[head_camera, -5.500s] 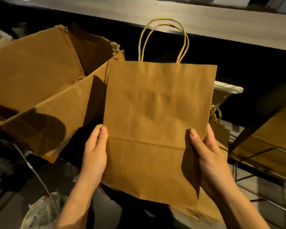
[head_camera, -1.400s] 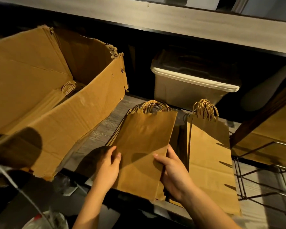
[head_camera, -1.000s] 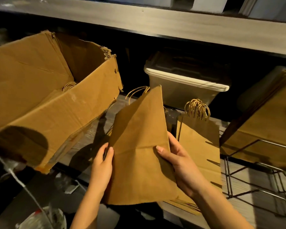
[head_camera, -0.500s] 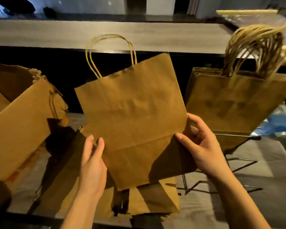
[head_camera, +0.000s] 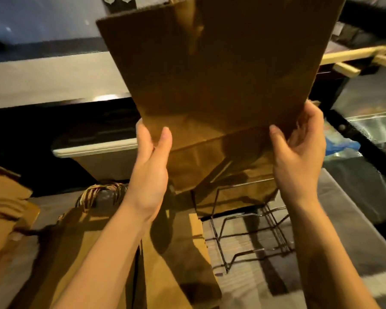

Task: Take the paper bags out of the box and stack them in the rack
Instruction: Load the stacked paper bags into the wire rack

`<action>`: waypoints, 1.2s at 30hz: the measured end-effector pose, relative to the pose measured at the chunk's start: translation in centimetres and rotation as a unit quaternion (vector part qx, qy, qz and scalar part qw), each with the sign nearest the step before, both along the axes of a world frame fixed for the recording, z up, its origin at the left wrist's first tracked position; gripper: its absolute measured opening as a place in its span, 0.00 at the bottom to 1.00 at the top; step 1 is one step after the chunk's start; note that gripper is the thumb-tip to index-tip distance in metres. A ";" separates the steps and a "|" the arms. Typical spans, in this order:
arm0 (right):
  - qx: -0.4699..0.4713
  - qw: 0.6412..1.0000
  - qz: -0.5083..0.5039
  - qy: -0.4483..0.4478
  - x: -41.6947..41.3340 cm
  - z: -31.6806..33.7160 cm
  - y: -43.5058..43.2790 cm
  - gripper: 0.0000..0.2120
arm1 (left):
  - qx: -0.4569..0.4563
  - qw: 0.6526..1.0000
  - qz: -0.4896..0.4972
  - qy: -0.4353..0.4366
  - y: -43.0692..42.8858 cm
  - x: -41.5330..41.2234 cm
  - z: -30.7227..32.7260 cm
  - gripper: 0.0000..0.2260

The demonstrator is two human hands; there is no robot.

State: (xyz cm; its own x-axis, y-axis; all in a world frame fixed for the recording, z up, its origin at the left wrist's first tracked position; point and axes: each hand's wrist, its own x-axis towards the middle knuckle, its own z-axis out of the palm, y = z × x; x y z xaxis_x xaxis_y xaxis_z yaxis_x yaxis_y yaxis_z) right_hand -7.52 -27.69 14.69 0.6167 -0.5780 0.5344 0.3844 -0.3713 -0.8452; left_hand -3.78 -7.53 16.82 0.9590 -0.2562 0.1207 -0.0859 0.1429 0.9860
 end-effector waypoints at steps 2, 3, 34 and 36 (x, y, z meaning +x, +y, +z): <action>0.025 0.999 -0.040 -0.003 0.6 -0.4 -0.7 0.27 | 0.010 0.999 -0.041 -0.023 -1.4 0.5 0.3 0.20; 0.041 0.997 -0.059 0.002 0.8 -0.7 -1.0 0.28 | 0.006 0.998 -0.051 -0.022 -2.1 0.8 0.4 0.19; -0.137 0.937 -0.057 0.317 -1.5 -6.9 6.5 0.45 | 0.268 0.954 -0.087 0.099 1.1 -1.1 -8.9 0.27; -0.162 0.938 -0.015 0.307 -1.9 -6.7 9.1 0.44 | 0.255 0.960 -0.057 0.104 3.5 -1.5 -9.4 0.25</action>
State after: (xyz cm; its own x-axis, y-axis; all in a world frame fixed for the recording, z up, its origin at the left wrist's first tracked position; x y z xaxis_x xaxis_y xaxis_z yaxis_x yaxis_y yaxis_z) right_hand -9.37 -18.63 7.96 0.8515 -0.4695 0.2334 -0.1537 -0.6492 -0.7449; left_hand -5.26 -3.99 7.46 0.9113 -0.3349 -0.2394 0.1087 -0.3652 0.9246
